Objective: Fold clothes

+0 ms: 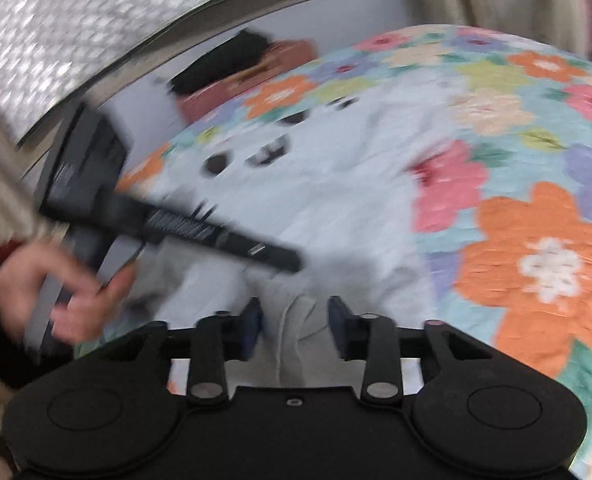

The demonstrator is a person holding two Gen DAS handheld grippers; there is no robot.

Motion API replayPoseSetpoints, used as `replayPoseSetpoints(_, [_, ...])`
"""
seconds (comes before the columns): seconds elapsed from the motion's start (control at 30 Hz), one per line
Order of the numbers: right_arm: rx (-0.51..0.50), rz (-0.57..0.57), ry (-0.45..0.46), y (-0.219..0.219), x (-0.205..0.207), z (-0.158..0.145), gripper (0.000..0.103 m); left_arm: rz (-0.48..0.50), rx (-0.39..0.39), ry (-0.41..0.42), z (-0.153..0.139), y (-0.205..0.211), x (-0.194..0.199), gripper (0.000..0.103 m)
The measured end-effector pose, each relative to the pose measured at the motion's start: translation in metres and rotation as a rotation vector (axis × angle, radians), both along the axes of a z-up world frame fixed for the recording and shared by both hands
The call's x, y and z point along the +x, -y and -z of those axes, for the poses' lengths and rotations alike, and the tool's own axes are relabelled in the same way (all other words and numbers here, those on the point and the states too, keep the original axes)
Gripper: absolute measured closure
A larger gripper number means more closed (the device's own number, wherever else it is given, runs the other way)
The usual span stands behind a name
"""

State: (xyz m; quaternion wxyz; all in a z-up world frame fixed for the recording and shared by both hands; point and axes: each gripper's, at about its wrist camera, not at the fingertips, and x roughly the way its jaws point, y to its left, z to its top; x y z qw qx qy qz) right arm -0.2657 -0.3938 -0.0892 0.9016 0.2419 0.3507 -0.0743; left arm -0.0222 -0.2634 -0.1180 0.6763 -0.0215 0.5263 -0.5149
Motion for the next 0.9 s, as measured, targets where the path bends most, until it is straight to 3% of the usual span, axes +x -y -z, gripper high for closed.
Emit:
replayPoseSetpoints(0.1, [0.094, 0.077, 0.033, 0.017, -0.004, -0.002, 0.047, 0.000, -0.001, -0.006, 0.001, -0.001, 0.000, 0.092])
replayPoseSetpoints(0.2, [0.225, 0.151, 0.076, 0.034, -0.008, 0.001, 0.045, 0.004, -0.002, -0.033, 0.007, -0.001, -0.006, 0.092])
replayPoseSetpoints(0.43, [0.233, 0.138, -0.071, 0.027, 0.021, 0.036, 0.041, 0.033, 0.011, -0.038, 0.014, -0.003, -0.019, 0.092])
replayPoseSetpoints(0.53, [0.242, 0.126, -0.101, 0.022, 0.033, 0.051, 0.040, 0.032, 0.012, -0.034, 0.013, -0.007, -0.018, 0.092])
replayPoseSetpoints(0.63, [0.178, 0.116, -0.087, 0.019, 0.043, 0.054, 0.040, 0.023, 0.030, -0.021, 0.015, -0.008, -0.017, 0.092])
replayPoseSetpoints(0.67, [0.150, 0.112, -0.077, 0.018, 0.047, 0.054, 0.045, 0.019, 0.029, -0.030, 0.016, -0.009, -0.016, 0.092])
replayPoseSetpoints(0.7, [0.111, 0.091, -0.066, 0.016, 0.049, 0.051, 0.075, 0.014, 0.024, -0.041, 0.017, -0.010, -0.016, 0.092])
replayPoseSetpoints(0.73, [0.066, 0.050, -0.069, 0.013, 0.052, 0.047, 0.091, 0.010, 0.021, -0.047, 0.017, -0.011, -0.015, 0.092])
replayPoseSetpoints(0.8, [-0.017, -0.016, -0.062, 0.010, 0.054, 0.036, 0.095, 0.005, 0.014, -0.037, 0.012, -0.013, -0.016, 0.092])
replayPoseSetpoints(0.9, [-0.144, -0.015, -0.034, 0.010, 0.042, 0.013, 0.096, 0.005, -0.032, 0.039, -0.009, -0.018, -0.020, 0.093])
